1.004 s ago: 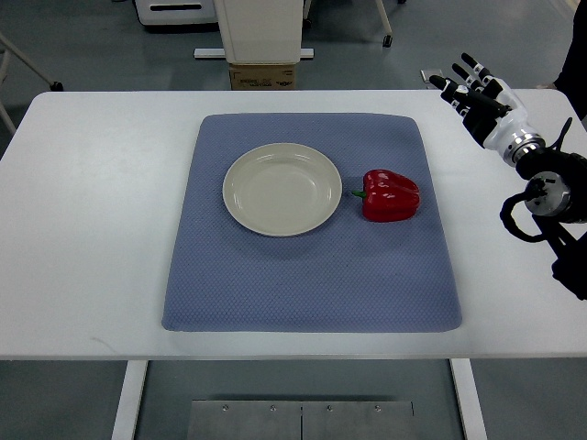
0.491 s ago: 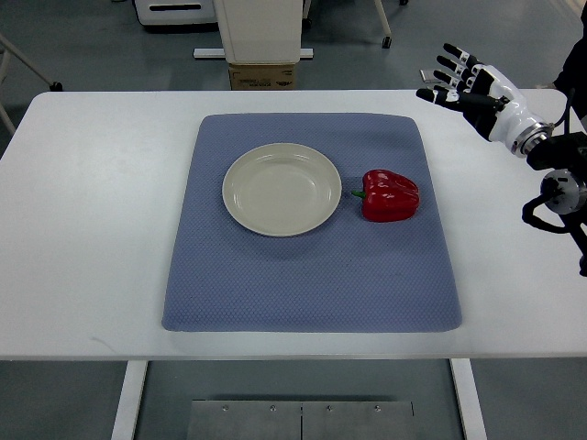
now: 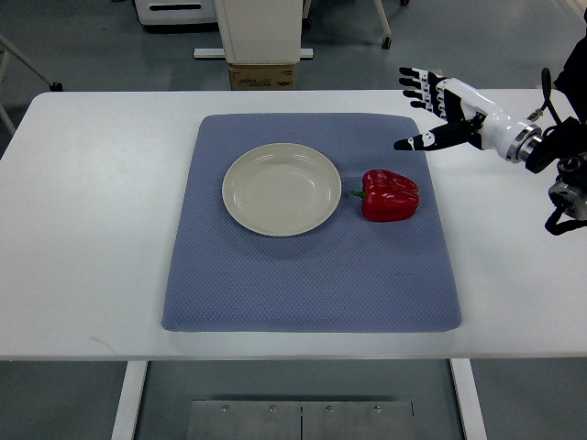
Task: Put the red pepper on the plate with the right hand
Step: 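Reach the right hand down over the red bell pepper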
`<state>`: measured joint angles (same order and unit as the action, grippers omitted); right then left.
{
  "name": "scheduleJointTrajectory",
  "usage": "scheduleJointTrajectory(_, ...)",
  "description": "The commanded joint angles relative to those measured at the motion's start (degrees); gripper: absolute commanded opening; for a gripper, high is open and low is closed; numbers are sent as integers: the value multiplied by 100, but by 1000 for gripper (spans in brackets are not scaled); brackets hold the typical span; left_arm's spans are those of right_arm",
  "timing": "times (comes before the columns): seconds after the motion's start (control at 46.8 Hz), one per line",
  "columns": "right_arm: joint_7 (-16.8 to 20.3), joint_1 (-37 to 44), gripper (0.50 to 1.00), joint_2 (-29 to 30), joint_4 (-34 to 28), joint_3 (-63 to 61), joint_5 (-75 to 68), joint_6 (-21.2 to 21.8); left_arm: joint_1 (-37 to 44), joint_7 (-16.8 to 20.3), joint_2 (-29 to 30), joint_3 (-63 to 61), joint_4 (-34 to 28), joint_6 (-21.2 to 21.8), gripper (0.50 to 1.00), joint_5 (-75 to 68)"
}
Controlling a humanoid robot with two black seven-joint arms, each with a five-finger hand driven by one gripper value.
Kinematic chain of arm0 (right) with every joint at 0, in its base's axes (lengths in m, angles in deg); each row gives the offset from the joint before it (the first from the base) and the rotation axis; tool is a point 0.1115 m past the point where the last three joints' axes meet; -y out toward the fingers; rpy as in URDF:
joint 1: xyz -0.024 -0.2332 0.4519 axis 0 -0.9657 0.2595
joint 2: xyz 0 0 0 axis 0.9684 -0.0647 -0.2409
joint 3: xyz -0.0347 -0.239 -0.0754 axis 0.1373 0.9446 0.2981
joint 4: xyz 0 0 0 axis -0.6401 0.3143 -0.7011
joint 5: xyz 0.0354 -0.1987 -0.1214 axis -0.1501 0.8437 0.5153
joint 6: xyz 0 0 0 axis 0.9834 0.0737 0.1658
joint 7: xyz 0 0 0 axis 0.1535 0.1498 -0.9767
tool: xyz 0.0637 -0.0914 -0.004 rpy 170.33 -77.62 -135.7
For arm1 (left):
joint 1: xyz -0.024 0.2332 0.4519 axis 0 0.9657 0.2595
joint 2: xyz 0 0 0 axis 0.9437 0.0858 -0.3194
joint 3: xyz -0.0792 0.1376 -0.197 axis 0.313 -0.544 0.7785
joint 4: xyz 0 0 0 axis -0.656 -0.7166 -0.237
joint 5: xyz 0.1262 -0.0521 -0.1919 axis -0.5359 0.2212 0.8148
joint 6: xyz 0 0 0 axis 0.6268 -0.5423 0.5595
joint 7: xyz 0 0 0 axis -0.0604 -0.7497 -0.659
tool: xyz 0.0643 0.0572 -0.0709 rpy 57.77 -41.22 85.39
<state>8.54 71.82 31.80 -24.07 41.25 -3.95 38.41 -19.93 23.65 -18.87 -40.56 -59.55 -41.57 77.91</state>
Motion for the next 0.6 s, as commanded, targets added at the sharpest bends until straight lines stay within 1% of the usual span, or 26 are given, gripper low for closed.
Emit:
scheduleJointTrajectory(0.0, -214, 72, 1000, -7, -7, 330, 126, -32, 0, 0, 0, 0, -9, 0, 1000, 0)
scheduleJointTrajectory(0.128, -469, 212, 1000, -25, -15, 849, 249, -85, 0, 0, 0, 0, 0, 0, 1000, 0)
scheduleJointTrajectory(0.278, -539, 406, 998, -34, -7, 1332, 337, -182, 0, 0, 0, 0, 0, 0, 1000, 0)
scheduleJointTrajectory(0.363, -645, 494, 998, -7, -7, 1605, 442, -278, 0, 0, 0, 0, 0, 0, 1000, 0)
scheduleJointTrajectory(0.577, -698, 529, 998, 72, 2, 2115, 530, -674, 0, 0, 0, 0, 0, 0, 1000, 0)
